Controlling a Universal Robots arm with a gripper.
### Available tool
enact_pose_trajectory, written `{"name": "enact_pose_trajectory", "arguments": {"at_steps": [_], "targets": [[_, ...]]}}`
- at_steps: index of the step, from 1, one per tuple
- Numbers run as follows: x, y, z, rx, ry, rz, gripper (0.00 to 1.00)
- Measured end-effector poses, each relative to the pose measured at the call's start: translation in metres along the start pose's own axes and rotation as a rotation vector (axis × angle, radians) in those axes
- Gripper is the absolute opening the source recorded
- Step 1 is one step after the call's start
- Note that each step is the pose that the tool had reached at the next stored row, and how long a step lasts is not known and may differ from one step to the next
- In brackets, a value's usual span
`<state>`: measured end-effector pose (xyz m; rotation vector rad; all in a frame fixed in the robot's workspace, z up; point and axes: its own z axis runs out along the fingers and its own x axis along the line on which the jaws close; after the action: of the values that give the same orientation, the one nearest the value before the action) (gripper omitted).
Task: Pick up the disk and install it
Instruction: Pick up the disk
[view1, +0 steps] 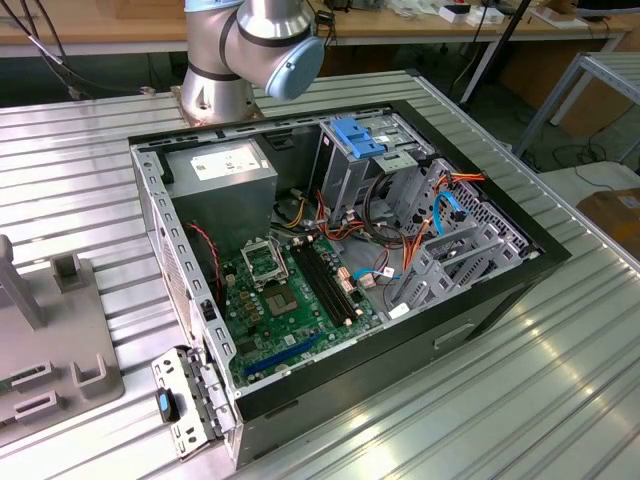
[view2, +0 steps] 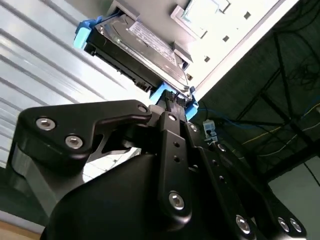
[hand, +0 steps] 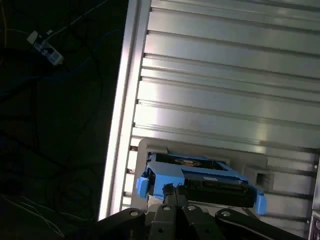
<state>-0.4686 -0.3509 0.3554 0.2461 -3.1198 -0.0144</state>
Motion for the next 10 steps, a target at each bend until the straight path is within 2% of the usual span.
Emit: {"name": "enact_pose_trajectory", "arguments": {"at_steps": [1,5,10], "targets": [[0.0000,0.0000,-0.0001,0.0005,0.0005,-0.040,0.11],[0.0001,0.0000,-0.0003,0.0018,0.0017,-0.153,0.11],[0.0000,0.0000,-0.0002,0.0029,0.0026,-0.252,0.11]]}}
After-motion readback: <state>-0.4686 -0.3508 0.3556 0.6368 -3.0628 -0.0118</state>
